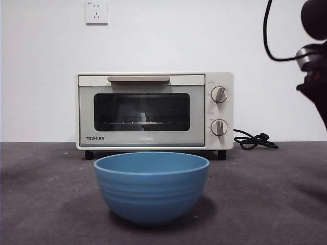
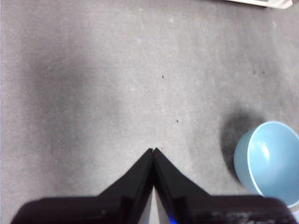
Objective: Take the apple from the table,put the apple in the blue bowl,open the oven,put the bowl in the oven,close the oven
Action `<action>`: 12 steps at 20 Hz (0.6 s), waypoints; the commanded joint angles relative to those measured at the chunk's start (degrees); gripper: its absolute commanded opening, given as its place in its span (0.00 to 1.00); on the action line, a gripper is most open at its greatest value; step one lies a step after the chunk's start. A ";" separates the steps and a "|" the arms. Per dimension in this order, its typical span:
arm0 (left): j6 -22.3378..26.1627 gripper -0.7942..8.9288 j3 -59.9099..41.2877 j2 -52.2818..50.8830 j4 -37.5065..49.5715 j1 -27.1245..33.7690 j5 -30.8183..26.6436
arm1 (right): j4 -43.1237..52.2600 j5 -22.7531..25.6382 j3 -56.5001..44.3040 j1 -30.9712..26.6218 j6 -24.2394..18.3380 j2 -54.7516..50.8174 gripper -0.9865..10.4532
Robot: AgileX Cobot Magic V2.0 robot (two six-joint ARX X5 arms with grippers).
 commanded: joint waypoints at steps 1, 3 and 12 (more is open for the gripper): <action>1.27 0.08 0.13 0.02 -0.09 -0.20 0.20 | 0.76 -1.18 -0.22 0.04 -1.14 2.21 0.70; 1.27 0.08 0.13 0.02 -0.07 -0.20 0.20 | 0.81 -1.95 -0.39 0.04 -1.79 4.48 0.69; 1.68 0.08 0.13 0.02 -0.04 -0.20 -0.22 | 0.76 -3.54 -0.63 0.04 -3.15 10.78 0.55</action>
